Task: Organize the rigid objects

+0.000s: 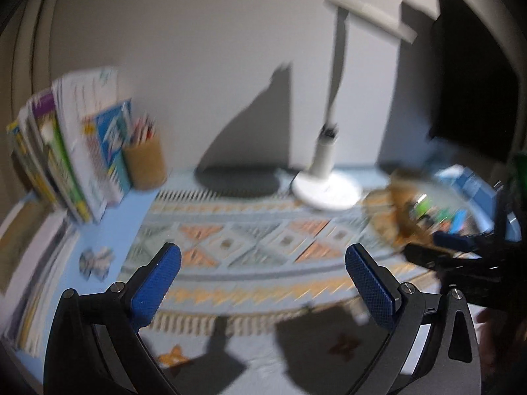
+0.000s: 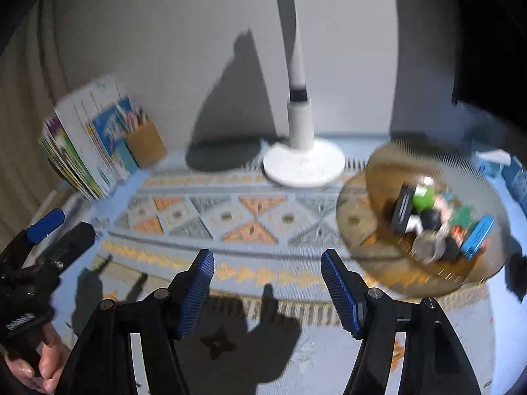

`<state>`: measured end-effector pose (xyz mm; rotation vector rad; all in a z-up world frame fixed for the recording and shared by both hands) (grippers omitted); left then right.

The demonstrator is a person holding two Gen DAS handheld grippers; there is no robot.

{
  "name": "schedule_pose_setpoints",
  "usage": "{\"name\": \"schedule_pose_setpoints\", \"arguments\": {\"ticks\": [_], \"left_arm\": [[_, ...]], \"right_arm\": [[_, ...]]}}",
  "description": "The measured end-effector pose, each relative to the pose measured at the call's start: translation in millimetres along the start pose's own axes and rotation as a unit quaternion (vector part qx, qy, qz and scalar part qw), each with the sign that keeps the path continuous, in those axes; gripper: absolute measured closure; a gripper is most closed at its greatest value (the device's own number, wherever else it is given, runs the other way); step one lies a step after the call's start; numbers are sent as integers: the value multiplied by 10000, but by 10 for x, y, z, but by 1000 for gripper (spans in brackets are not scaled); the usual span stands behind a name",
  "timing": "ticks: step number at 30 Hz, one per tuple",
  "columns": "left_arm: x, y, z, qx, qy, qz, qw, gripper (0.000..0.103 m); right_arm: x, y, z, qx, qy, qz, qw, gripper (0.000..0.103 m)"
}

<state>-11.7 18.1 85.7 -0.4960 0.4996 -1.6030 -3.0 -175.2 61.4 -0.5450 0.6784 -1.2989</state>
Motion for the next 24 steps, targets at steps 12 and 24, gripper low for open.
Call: {"name": "schedule_pose_setpoints", "arguments": {"ticks": [12, 24], "left_arm": [[-72, 728, -593, -782, 55, 75, 9969, 3], [-78, 681, -580, -578, 19, 70, 9983, 3]], "right_arm": [[137, 879, -491, -849, -44, -452, 9953, 37], [201, 951, -506, -665, -37, -577, 9961, 37]]}}
Point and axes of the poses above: each gripper's, at about its wrist camera, not at the fingertips, and y roughly the way its jaws point, x to its right, z to its top, the point moved 6 cm from there along y, roughly the way its jaws point, and after that the axes turned 2 degrees about -x, right-handed, at the moved point
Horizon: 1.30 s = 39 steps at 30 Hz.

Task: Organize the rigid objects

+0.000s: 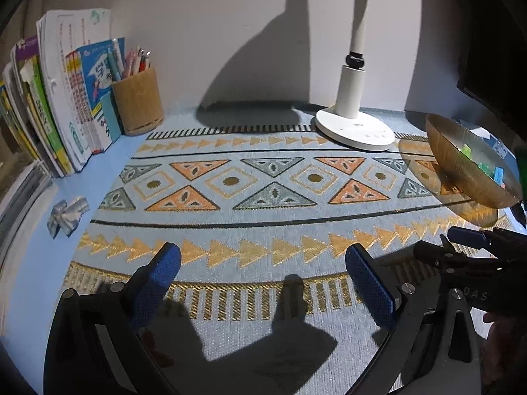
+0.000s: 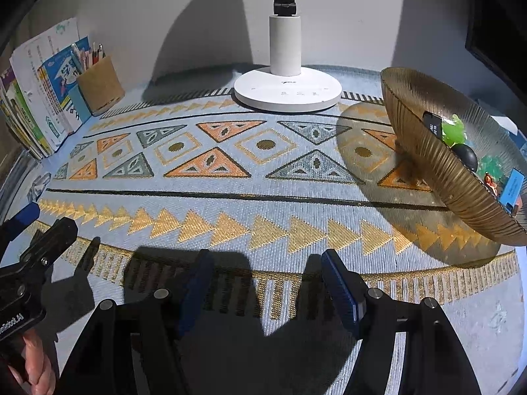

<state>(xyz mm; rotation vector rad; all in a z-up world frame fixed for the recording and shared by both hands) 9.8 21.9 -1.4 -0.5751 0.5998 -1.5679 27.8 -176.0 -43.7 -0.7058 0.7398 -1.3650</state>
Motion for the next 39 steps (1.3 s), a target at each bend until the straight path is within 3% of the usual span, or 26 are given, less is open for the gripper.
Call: {"name": "schedule_pose_setpoints", "arguments": {"ticks": [6, 13, 16, 20, 28, 33, 35, 39], "left_arm": [[18, -22, 4, 73, 39, 19, 10000, 3], [33, 18, -3, -4, 89, 57, 9999, 3], [35, 75, -18, -158, 127, 74, 9998, 3], [26, 80, -30, -183, 119, 114, 9997, 3], [20, 145, -50, -394, 119, 63, 9991, 3], [62, 254, -91, -741, 236, -2, 9970, 3], [59, 248, -88, -717, 223, 0, 9972, 3], [21, 162, -53, -455, 112, 18, 9989, 2]], "right_arm": [[1, -58, 8, 251, -42, -64, 9997, 37], [77, 42, -11, -18, 157, 33, 9999, 35], [57, 54, -20, -60, 91, -58, 9999, 26], [-2, 145, -41, -297, -89, -218, 9993, 0], [22, 147, -49, -280, -29, -257, 9993, 0], [35, 124, -59, -258, -115, -206, 9994, 0], [38, 107, -78, -46, -33, -232, 9997, 0], [47, 82, -115, -54, 47, -226, 9997, 0]]}}
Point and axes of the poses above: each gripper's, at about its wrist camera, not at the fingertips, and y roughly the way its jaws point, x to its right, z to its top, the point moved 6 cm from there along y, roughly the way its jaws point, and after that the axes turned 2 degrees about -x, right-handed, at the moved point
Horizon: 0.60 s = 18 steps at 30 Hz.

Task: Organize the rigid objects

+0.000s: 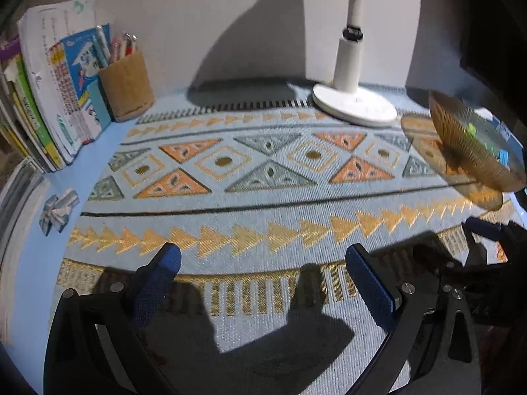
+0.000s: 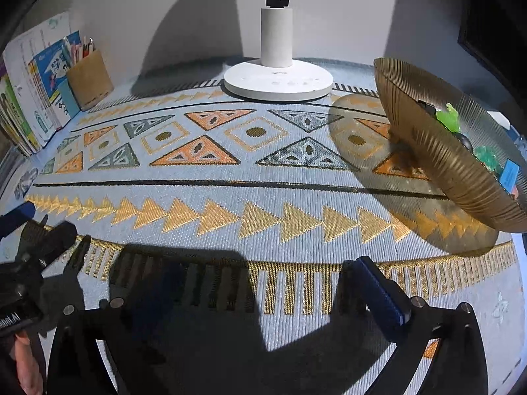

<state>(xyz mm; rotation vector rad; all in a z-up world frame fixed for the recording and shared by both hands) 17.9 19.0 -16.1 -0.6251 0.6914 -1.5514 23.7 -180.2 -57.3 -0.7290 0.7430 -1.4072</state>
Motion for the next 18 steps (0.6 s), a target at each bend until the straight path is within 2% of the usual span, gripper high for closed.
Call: {"name": "schedule_pose_setpoints", "arguments": {"ticks": [3, 5, 8, 10, 18], "left_arm": [[-9, 17, -11, -95, -33, -95, 9999, 2], [-41, 17, -7, -88, -77, 43, 9999, 2], [-18, 43, -17, -188, -65, -123, 9997, 2], [-25, 52, -18, -212, -91, -96, 9997, 2], [-76, 35, -18, -193, -257, -155, 9994, 2]], "right_arm": [[-5, -3, 1, -3, -12, -12, 10000, 0], [6, -1, 0, -4, -16, -13, 10000, 0], [-3, 0, 0, -3, -13, -11, 10000, 0], [6, -2, 3, -5, -16, -9, 10000, 0], [3, 0, 4, -4, -15, -8, 10000, 0]]}}
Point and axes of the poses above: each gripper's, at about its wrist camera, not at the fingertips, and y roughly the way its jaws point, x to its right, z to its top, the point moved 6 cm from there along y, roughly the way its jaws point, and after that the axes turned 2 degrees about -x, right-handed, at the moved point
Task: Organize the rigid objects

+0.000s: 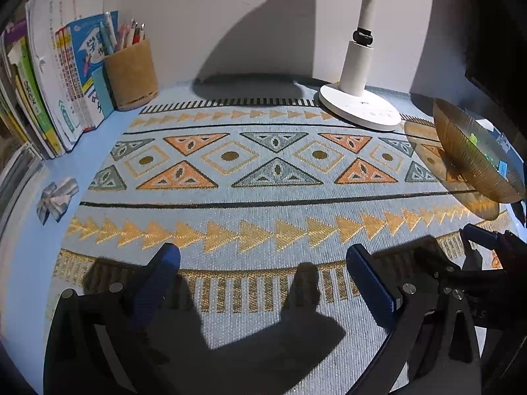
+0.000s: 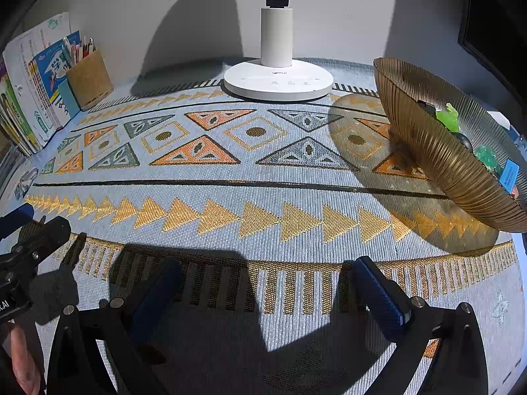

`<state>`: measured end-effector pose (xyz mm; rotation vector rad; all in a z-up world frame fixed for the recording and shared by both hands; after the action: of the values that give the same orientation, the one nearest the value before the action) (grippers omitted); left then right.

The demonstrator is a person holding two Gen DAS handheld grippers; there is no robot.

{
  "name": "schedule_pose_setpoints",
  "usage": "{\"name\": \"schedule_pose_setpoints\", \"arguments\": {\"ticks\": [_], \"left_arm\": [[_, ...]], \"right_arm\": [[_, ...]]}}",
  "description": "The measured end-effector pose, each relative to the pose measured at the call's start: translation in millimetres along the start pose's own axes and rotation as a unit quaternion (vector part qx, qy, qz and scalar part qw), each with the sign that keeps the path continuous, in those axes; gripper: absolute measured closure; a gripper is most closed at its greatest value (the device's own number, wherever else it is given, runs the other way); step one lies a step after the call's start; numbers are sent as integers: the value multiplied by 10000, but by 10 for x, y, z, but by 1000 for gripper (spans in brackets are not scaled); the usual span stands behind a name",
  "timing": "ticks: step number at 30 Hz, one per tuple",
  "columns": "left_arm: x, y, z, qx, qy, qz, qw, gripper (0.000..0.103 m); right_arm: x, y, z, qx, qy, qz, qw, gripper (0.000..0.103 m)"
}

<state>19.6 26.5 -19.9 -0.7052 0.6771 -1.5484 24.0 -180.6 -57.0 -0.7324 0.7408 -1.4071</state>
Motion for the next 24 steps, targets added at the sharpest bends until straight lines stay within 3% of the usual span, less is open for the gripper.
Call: {"name": "schedule_pose_setpoints", "arguments": {"ticks": [24], "left_arm": [[24, -9, -9, -1, 118, -50, 9999, 2]], "right_arm": [[-2, -1, -1, 1, 1, 0, 10000, 0]]}}
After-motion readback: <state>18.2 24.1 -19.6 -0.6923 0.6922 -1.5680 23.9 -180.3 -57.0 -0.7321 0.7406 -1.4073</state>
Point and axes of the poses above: each gripper's, at about its wrist camera, not at the fingertips, and y roughly the way its jaws point, x to its right, z to its top, the point moved 6 cm from there along y, roughly the way its jaws point, and after that the axes turned 2 degrees about -x, right-handed, at the moved point
